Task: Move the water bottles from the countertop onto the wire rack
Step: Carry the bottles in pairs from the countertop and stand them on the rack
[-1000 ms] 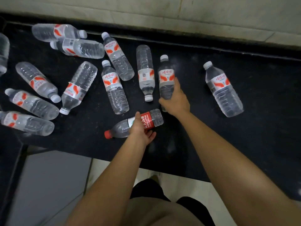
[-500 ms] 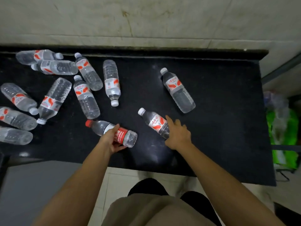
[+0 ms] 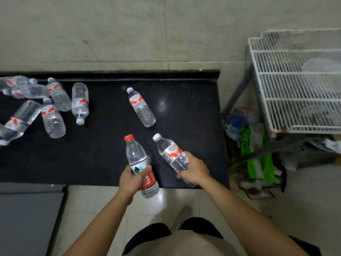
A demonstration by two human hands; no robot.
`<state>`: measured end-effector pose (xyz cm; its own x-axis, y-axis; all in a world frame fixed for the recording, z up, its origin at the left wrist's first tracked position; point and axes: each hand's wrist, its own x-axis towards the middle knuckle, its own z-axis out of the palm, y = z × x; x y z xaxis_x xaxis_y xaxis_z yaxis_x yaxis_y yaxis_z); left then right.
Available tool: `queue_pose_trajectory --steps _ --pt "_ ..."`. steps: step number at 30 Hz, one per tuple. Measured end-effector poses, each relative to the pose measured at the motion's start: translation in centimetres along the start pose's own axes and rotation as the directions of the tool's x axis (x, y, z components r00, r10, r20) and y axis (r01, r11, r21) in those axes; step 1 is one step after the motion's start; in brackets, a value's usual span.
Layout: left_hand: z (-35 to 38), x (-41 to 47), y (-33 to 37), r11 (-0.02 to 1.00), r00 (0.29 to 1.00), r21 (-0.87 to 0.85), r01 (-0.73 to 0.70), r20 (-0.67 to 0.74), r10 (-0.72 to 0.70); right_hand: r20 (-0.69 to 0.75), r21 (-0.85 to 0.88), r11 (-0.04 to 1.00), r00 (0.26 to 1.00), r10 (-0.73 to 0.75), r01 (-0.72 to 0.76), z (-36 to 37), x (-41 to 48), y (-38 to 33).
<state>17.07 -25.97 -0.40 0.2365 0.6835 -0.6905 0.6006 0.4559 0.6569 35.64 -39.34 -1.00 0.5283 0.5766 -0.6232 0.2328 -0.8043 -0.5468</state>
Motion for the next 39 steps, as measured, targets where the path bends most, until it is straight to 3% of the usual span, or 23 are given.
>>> queue_pose_trajectory --steps 3,7,11,15,24,29,32,34,36,39 --pt "2.5 -3.4 3.5 0.961 0.967 0.124 -0.247 0.098 0.236 -0.152 0.174 0.984 0.988 0.003 0.024 -4.0 -3.5 2.0" --pt "4.8 -7.4 7.6 0.834 0.855 0.191 -0.518 0.141 0.499 -0.377 0.410 0.897 0.926 0.004 0.163 -8.8 -8.4 3.3" --pt "6.9 -12.0 10.0 0.745 0.750 0.103 -0.660 0.161 0.642 -0.553 0.532 0.779 0.833 0.021 0.333 -12.6 -14.5 4.5" --pt "9.3 -16.4 10.7 0.684 0.670 -0.053 -0.728 0.157 0.725 -0.641 0.576 0.686 0.767 0.040 0.445 -15.1 -19.7 6.9" --pt "13.2 -22.4 13.1 0.668 0.612 -0.170 -0.724 0.289 0.736 -0.710 0.640 0.477 0.701 0.067 0.602 -21.3 -22.9 9.6" --pt "17.9 -22.6 17.1 0.669 0.596 -0.224 -0.708 0.319 0.737 -0.800 0.482 0.562 0.599 -0.029 0.672 -26.7 -20.4 11.4" --pt "22.9 -21.8 20.9 0.719 0.629 -0.359 -0.596 0.349 0.695 -0.811 0.446 0.498 0.571 -0.126 0.744 -30.9 -18.2 12.7" --pt "26.7 -21.5 23.7 0.760 0.668 -0.456 -0.464 0.382 0.638 -0.841 0.435 0.454 0.531 -0.104 0.778 -34.4 -16.8 13.5" --pt "30.3 -21.1 26.4 0.781 0.720 -0.505 -0.367 0.377 0.582 -0.831 0.479 0.421 0.552 -0.064 0.770 -37.8 -15.3 14.2" --pt "34.6 -20.2 29.3 0.763 0.738 -0.506 -0.402 0.314 0.597 -0.826 0.479 0.496 0.564 -0.026 0.724 -43.0 -12.7 16.1"
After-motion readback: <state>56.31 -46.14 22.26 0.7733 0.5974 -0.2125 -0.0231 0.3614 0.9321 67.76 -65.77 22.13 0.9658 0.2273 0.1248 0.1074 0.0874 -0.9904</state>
